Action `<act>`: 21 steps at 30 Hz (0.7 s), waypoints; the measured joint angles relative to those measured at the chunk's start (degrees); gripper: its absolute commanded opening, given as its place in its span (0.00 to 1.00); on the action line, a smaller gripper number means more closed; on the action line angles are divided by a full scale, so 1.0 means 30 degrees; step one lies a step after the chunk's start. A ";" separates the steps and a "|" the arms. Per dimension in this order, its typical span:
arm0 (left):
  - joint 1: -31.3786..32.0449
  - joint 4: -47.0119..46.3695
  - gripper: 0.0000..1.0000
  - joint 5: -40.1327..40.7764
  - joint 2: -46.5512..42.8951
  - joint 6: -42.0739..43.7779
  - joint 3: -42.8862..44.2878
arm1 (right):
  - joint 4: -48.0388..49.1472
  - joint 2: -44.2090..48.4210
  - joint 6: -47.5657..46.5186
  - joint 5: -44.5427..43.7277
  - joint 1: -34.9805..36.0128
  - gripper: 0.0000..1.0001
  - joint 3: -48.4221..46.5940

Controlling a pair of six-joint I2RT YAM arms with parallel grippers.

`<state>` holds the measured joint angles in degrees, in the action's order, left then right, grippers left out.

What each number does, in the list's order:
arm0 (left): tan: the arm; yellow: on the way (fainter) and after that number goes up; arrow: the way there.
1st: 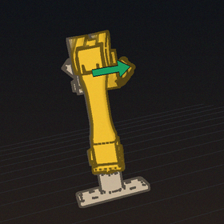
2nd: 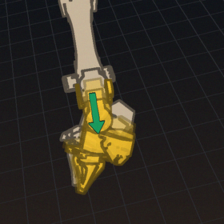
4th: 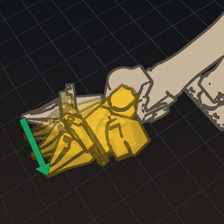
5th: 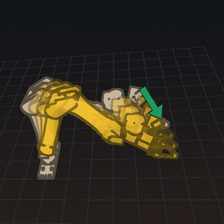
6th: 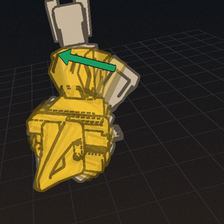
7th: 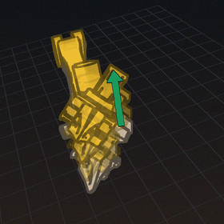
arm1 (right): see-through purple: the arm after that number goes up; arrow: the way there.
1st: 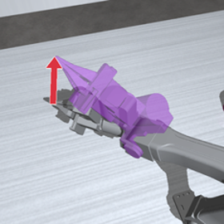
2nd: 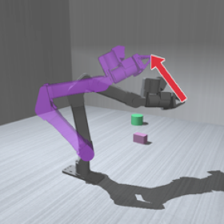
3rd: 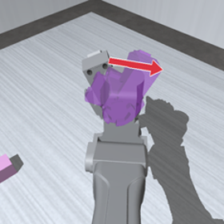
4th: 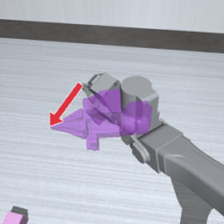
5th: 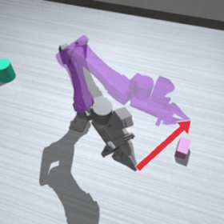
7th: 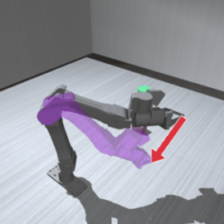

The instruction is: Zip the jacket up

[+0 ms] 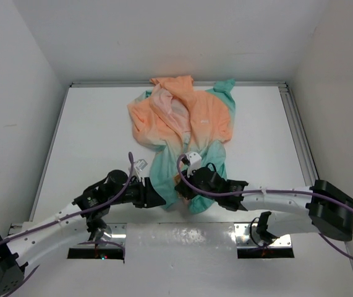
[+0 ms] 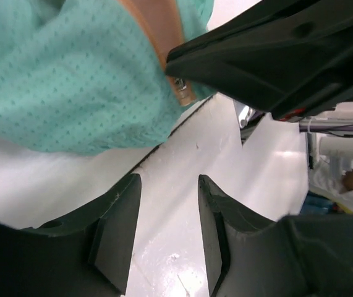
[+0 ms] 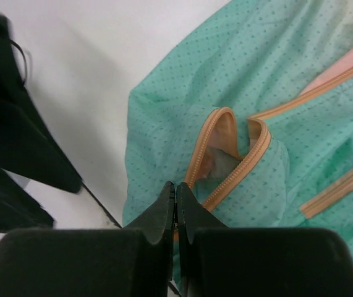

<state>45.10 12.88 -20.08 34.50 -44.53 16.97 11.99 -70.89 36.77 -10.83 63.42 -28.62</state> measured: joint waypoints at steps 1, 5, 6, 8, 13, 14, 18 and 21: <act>0.0102 -0.0401 0.40 -0.0117 -0.0007 -0.0364 -0.0488 | 0.0204 -0.0007 0.0262 -0.0036 0.0058 0.00 0.0044; 0.1559 -0.2244 0.40 0.0189 0.0066 -0.2098 -0.2237 | 0.1443 -0.0342 0.1260 -0.0160 0.0240 0.00 0.0277; 0.2069 -0.2703 0.41 0.0503 0.0102 -0.2623 -0.2594 | 0.1603 -0.0444 0.1443 -0.0204 0.0350 0.00 0.0401; 0.3118 -0.3759 0.42 0.1275 0.0087 -0.3738 -0.3242 | 0.2011 -0.0495 0.1960 -0.0364 0.0605 0.00 0.0707; 0.4743 -0.6863 0.44 0.3045 0.0087 -0.6725 -0.4772 | 0.2747 -0.0488 0.3512 -0.0911 0.1166 0.00 0.1836; 0.5115 -0.7461 0.45 0.3548 0.0262 -0.7308 -0.4823 | 0.2871 -0.0488 0.3840 -0.1035 0.1311 0.00 0.2084; 0.6870 -0.9697 0.46 0.5326 0.1421 -0.8969 -0.4823 | 0.3446 -0.0401 0.4911 -0.1406 0.1756 0.00 0.3067; 0.7730 -1.0885 0.47 0.6470 0.2463 -0.9850 -0.4823 | 0.3869 -0.0255 0.5523 -0.1479 0.2055 0.00 0.3599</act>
<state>68.29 -19.77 -0.67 41.89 -74.08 2.50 23.59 -71.66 53.34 -15.27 69.58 -17.82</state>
